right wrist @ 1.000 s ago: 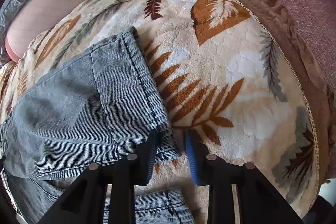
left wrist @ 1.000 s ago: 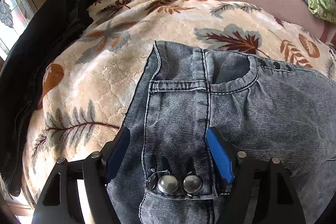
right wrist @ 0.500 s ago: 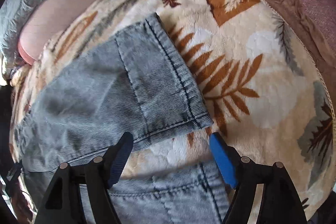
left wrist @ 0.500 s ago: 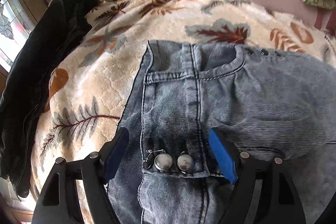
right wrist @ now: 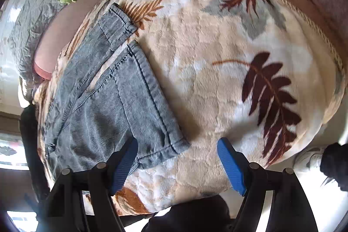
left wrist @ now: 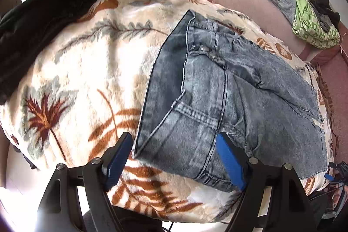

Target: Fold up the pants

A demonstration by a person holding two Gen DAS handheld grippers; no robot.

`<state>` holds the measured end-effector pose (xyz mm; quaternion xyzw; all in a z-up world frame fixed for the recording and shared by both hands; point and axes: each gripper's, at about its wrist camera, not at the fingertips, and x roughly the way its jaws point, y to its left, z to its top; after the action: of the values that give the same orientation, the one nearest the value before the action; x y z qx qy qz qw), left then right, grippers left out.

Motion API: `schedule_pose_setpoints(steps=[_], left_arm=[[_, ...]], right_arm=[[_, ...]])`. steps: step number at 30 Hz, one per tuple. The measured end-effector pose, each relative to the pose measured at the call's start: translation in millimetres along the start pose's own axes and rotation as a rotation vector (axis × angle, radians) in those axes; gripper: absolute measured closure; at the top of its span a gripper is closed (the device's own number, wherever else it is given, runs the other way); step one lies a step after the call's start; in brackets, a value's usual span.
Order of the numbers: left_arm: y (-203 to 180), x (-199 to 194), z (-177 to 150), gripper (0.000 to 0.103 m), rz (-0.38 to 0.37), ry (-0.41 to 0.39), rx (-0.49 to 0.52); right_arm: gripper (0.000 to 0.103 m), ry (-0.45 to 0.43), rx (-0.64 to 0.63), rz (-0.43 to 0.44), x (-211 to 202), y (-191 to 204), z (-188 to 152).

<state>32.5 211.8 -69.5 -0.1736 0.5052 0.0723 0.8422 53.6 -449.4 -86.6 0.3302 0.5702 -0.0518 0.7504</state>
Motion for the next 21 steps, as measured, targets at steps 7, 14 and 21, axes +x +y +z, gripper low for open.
schedule_pose_setpoints(steps=[7,14,21], left_arm=[[-1,12,-16,0.023,0.024,0.007,-0.080],[-1,-6,-14,0.023,0.001,-0.029,-0.108],[15,10,-16,0.055,0.001,0.011,-0.215]], right_arm=[[0.027,-0.023,0.102,0.137,3,-12,-1],[0.043,-0.019,0.106,0.152,9,-7,-2],[0.067,-0.050,0.014,0.074,7,3,-5]])
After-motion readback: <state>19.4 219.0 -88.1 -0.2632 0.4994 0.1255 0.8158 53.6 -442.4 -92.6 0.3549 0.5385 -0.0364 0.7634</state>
